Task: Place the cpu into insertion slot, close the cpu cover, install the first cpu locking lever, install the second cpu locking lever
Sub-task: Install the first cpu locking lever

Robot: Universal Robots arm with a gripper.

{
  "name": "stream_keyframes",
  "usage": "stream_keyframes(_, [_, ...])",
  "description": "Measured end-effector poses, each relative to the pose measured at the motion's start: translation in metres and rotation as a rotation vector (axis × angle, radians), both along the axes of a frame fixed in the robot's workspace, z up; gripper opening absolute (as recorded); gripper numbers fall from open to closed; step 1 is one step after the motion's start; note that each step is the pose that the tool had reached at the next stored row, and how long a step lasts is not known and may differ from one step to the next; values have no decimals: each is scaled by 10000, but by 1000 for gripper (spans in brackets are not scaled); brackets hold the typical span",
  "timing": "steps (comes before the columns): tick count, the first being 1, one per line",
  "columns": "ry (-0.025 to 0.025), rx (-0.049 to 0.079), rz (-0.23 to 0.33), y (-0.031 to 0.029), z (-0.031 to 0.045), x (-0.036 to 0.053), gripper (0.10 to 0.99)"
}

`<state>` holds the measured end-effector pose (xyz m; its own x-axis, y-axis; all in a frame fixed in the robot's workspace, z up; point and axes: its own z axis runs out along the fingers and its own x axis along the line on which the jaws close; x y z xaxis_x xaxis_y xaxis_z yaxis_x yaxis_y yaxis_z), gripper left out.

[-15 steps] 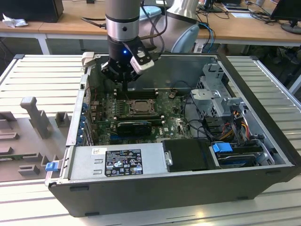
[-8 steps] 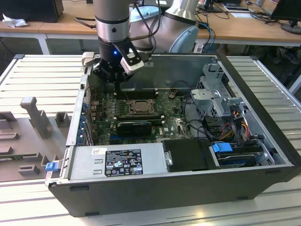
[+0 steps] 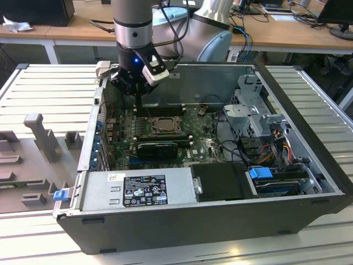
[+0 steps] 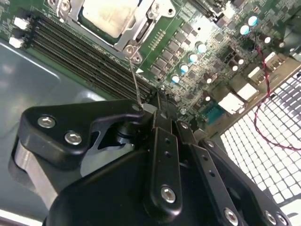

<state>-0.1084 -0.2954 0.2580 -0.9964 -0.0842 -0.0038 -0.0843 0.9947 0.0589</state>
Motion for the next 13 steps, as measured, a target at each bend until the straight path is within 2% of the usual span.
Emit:
stream_keyframes(7, [1, -1, -129, 4, 0, 50, 106])
stream_keyframes(13, [-2, 0, -317, 41, -2, 106, 106])
